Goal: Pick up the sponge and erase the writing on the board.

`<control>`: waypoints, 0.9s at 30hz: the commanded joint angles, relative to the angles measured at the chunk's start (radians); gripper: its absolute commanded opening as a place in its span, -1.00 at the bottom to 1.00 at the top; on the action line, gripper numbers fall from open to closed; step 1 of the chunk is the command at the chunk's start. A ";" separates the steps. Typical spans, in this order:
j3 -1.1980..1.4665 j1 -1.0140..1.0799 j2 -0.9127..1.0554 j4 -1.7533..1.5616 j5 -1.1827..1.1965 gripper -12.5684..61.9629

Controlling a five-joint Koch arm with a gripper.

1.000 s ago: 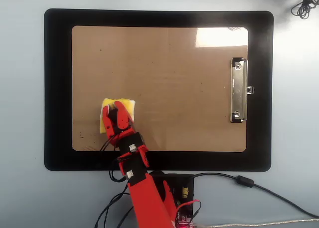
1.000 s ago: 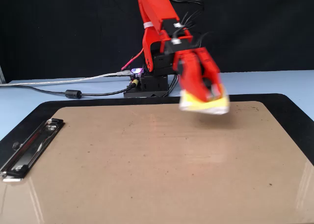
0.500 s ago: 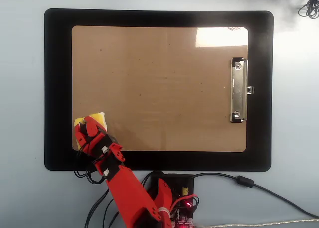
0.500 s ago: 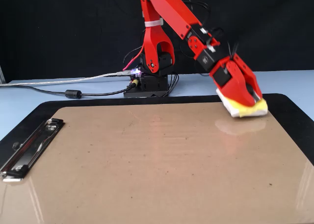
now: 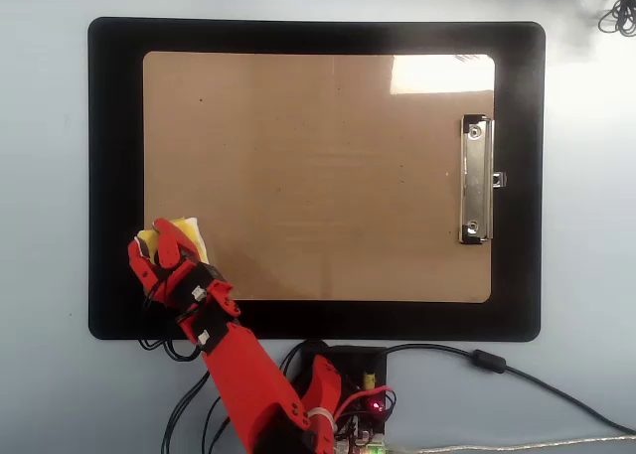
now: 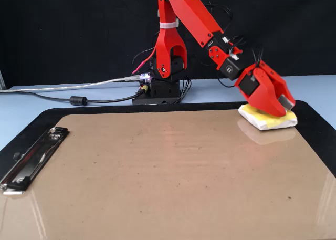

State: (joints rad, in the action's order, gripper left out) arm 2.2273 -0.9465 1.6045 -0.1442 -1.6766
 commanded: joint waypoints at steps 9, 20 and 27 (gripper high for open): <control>-0.242 0.172 0.480 0.974 -0.005 0.20; -0.058 1.006 0.637 1.657 0.588 0.24; 0.161 1.141 0.747 1.706 0.601 0.25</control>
State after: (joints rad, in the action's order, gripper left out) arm 2.4007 0.1779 2.3071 1.5263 -1.0784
